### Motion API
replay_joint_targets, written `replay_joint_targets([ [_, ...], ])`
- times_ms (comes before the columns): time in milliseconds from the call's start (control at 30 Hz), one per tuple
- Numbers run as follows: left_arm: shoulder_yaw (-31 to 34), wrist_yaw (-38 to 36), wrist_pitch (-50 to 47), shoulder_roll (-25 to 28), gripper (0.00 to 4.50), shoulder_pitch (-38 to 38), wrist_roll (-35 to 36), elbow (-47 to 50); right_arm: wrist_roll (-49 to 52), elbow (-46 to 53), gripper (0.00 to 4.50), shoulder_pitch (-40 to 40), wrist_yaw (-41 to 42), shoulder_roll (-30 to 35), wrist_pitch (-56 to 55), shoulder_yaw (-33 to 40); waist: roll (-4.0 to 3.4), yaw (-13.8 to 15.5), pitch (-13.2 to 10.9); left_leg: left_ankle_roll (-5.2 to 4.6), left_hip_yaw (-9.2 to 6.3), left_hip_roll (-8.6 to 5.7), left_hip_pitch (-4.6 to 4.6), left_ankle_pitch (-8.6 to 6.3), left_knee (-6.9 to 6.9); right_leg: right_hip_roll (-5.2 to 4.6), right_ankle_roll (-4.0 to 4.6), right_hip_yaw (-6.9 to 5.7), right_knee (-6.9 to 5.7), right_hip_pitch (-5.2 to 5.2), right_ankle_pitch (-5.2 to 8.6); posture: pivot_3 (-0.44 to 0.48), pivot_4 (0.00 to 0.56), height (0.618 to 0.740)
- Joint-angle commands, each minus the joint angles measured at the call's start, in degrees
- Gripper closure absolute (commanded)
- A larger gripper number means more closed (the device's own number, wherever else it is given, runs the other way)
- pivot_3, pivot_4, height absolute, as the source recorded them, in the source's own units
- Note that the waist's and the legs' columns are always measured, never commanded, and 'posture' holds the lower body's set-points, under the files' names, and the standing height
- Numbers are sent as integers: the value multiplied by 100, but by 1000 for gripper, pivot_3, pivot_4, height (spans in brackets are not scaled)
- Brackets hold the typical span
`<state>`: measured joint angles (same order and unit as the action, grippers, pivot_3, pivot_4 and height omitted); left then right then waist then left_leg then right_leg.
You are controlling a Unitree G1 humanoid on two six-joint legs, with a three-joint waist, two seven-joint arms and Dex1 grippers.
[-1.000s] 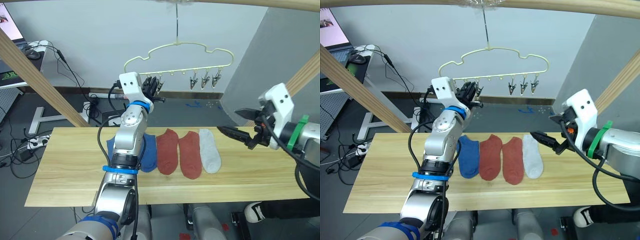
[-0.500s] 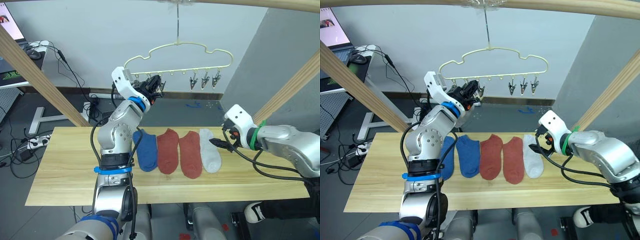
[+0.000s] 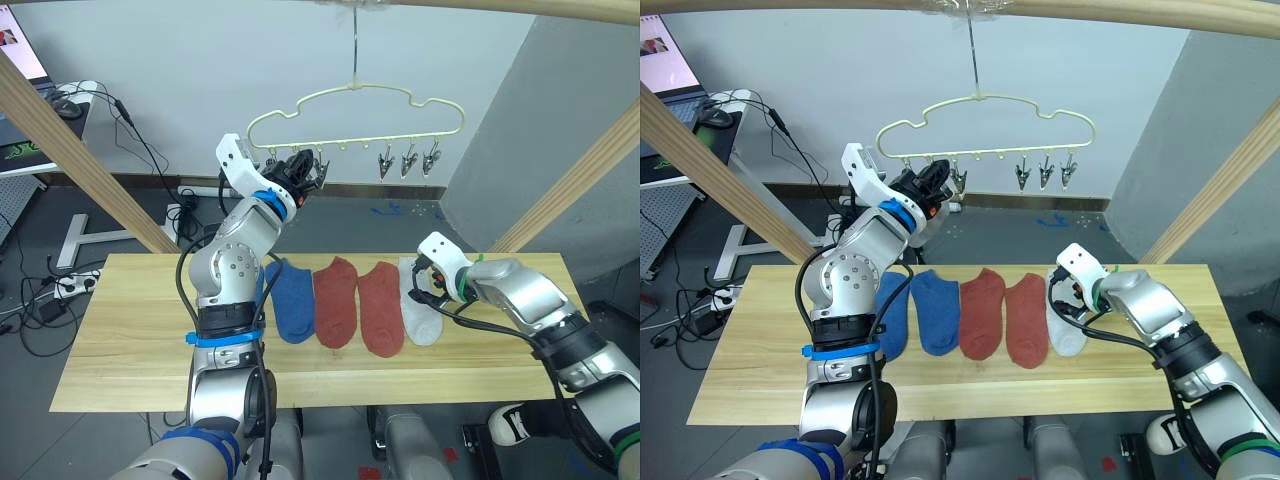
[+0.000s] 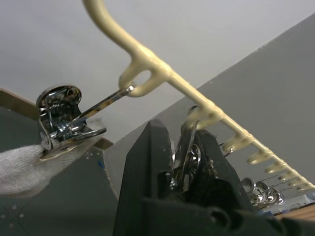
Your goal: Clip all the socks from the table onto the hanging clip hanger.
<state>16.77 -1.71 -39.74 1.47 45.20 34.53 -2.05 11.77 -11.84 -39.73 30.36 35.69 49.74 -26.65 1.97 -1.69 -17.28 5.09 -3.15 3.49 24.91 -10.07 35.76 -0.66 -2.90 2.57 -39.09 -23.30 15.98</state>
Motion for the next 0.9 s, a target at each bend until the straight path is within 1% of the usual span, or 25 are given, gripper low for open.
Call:
replay_joint_targets([
  [33,-5,78,-29,-51,4203,101,167,313,-391,-440,0,-205,164,-172,-382,36,0,1,0,0,0,0,0,0,0,0,0,0,0,0,0,17,282,740],
  [267,-106,153,-66,-45,4203,40,162,436,-935,-1383,0,-354,392,-576,-921,95,0,7,-2,0,0,0,0,0,-5,0,0,0,1,0,0,42,293,740],
  [567,-144,175,-100,-59,4203,41,146,451,-1243,-1933,0,-262,644,-891,-1120,296,0,2,-2,0,-1,4,-6,0,-2,4,0,0,-1,6,-1,51,296,740],
  [667,-144,167,-102,-49,4203,47,150,433,-1325,-1978,594,-212,721,-878,-1126,364,0,2,-2,0,-1,5,-7,0,-2,5,0,0,-1,6,-3,51,296,740],
  [900,-45,124,-239,14,4203,35,290,405,-1422,-1914,3049,-121,822,-879,-1043,510,0,8,-2,0,-1,5,-7,0,-1,5,-3,1,1,7,-5,48,291,740],
])
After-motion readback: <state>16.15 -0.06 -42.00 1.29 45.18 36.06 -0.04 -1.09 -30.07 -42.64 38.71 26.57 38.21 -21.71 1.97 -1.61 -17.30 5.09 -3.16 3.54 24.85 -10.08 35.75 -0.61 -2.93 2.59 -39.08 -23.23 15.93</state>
